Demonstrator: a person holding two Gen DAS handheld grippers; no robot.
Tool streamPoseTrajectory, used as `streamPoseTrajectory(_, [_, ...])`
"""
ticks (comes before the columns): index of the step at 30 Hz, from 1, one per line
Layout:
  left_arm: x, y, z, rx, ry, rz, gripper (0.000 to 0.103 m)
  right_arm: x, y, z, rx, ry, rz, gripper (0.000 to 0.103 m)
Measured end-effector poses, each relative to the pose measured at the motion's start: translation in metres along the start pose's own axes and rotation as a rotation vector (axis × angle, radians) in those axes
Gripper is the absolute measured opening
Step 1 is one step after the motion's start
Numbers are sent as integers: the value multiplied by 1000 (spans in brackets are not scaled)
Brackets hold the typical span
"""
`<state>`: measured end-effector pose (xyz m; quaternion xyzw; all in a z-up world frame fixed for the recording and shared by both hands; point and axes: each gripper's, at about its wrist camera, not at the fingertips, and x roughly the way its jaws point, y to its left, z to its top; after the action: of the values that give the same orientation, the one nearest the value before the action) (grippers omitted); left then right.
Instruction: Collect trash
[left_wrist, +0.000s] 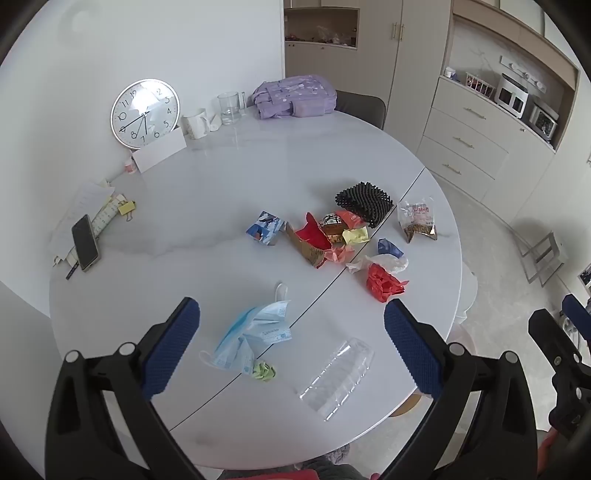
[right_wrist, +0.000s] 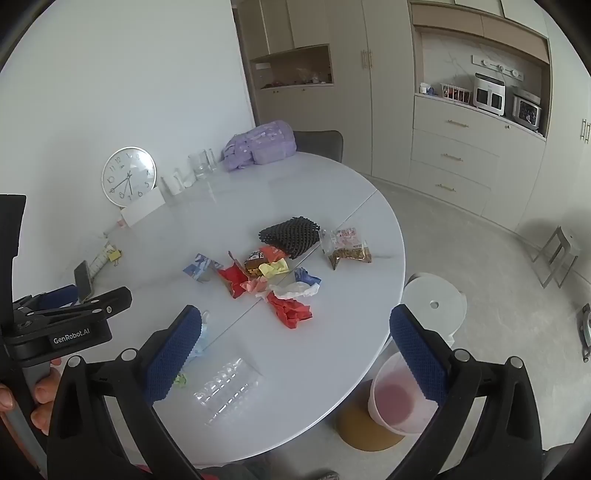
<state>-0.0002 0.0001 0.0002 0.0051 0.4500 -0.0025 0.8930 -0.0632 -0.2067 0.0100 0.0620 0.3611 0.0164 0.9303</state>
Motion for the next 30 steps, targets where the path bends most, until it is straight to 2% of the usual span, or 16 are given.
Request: streamPoseTrajectory(30, [1, -1, 0, 5, 3, 4, 96, 2, 3, -3, -7, 7, -6, 101])
